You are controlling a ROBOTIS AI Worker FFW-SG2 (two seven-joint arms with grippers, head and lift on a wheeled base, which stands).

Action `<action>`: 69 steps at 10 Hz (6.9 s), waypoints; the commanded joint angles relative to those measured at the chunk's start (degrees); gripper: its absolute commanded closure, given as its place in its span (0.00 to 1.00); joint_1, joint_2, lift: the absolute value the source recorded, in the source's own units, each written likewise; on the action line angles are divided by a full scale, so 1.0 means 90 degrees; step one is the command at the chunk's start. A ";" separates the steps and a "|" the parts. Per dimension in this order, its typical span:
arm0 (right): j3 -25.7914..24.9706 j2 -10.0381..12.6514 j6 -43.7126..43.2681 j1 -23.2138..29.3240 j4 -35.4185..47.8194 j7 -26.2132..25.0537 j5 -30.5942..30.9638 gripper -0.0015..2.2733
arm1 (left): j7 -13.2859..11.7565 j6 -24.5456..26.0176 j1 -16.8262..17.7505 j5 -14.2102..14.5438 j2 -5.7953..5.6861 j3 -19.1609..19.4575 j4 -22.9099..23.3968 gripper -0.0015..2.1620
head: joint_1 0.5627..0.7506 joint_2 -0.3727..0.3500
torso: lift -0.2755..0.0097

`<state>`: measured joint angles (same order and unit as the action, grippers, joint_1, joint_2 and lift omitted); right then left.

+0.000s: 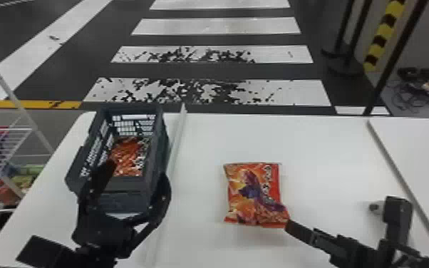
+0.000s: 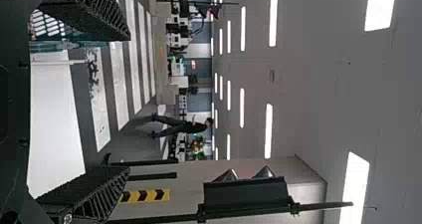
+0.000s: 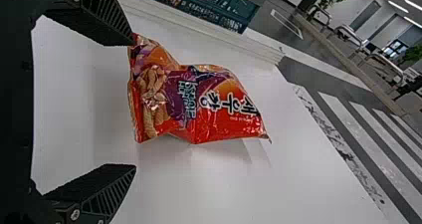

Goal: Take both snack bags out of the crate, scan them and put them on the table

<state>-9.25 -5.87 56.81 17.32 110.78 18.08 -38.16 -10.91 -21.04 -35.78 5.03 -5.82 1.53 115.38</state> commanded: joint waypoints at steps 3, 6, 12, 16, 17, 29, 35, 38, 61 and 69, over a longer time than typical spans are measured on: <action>-0.0008 0.0096 0.0187 -0.0606 -0.0708 0.0071 0.0071 0.05 | 0.0002 0.0029 -0.0155 0.0174 0.0012 0.0114 -0.0037 0.03 | 0.70 0.67 | 0.63; 0.0080 0.0145 0.0187 -0.0899 -0.1177 0.0081 0.0178 0.05 | 0.0002 0.0068 -0.0145 0.0183 0.0012 0.0104 -0.0056 0.03 | 0.70 0.69 | 0.63; 0.0119 0.0281 0.0168 -0.1026 -0.1567 0.0237 0.0305 0.07 | -0.0037 0.0068 -0.0077 0.0203 0.0003 0.0104 -0.0252 0.03 | 0.70 0.72 | 0.63; 0.0129 0.0399 0.0168 -0.1358 -0.1958 0.0384 0.0403 0.15 | -0.0037 0.0068 -0.0047 0.0213 0.0003 0.0104 -0.0330 0.03 | 0.70 0.73 | 0.63; 0.0129 0.0399 0.0148 -0.1416 -0.2007 0.0393 0.0422 0.31 | -0.0037 0.0068 -0.0038 0.0213 -0.0007 0.0104 -0.0349 0.03 | 0.70 0.73 | 0.63; 0.0305 0.0418 -0.0262 -0.1152 -0.0327 -0.0446 0.2004 0.99 | -0.0028 0.0029 0.0021 0.0222 0.0012 0.0084 -0.0525 0.03 | 0.70 0.64 | 0.63; 0.0422 0.0360 -0.1219 -0.1211 0.0230 -0.0954 0.3401 0.99 | -0.0028 0.0029 0.0021 0.0222 0.0022 0.0094 -0.0535 0.04 | 0.70 0.54 | 0.63; 0.1418 0.0262 -0.1668 -0.1094 0.0366 -0.1052 0.6155 0.99 | -0.0028 -0.0010 0.0021 0.0232 0.0022 0.0094 -0.0593 0.04 | 0.70 0.49 | 0.63; 0.1096 -0.0099 0.0031 -0.1016 0.1206 0.1995 0.3547 0.13 | -0.0037 -0.0166 0.0109 0.0281 0.0022 0.0104 -0.0808 0.04 | 0.70 0.73 | 0.63; 0.1028 0.0252 -0.4325 -0.1582 -0.1489 0.1448 0.2395 0.99 | -0.0037 -0.0166 0.0099 0.0262 0.0061 0.0104 -0.0857 0.04 | 0.70 0.71 | 0.63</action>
<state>-0.39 -3.88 19.85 3.69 99.74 31.39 -16.57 -11.25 -22.54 -34.91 7.43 -5.36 2.45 107.77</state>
